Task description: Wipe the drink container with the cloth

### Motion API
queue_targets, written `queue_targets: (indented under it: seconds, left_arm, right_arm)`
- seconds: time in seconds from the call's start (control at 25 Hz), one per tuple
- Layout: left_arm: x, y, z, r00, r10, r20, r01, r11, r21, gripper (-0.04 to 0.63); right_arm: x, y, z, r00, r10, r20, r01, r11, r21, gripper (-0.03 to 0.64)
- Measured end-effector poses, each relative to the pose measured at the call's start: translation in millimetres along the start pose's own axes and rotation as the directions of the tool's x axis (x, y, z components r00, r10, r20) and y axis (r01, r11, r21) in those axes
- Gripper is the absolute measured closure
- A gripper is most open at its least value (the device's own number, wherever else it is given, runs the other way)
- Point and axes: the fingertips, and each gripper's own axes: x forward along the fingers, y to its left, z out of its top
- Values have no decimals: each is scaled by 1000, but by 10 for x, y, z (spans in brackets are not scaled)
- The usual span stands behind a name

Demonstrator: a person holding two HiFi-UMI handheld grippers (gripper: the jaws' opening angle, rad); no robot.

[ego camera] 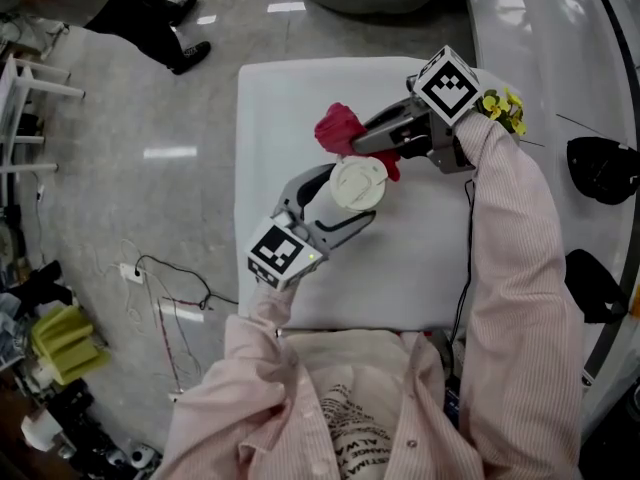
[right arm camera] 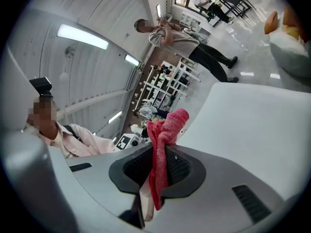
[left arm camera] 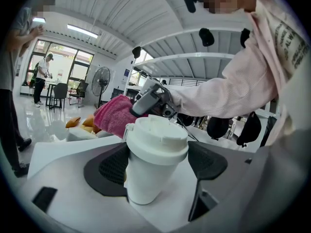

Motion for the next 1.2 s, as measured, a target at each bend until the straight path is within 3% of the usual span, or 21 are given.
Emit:
queue_targets:
  seconds: [0.64,1.2]
  left_arm:
    - [-13,-2,11,1000,2,6,-2,1000,-5,210]
    - [-13,3,21,1000,-2,18,3,1000,-25,210]
  right_arm:
    - [121,-243,-4,992,110,60,-115,988,98,571]
    - [301,-665,-224,1000,9,-23,-6,990,141,571]
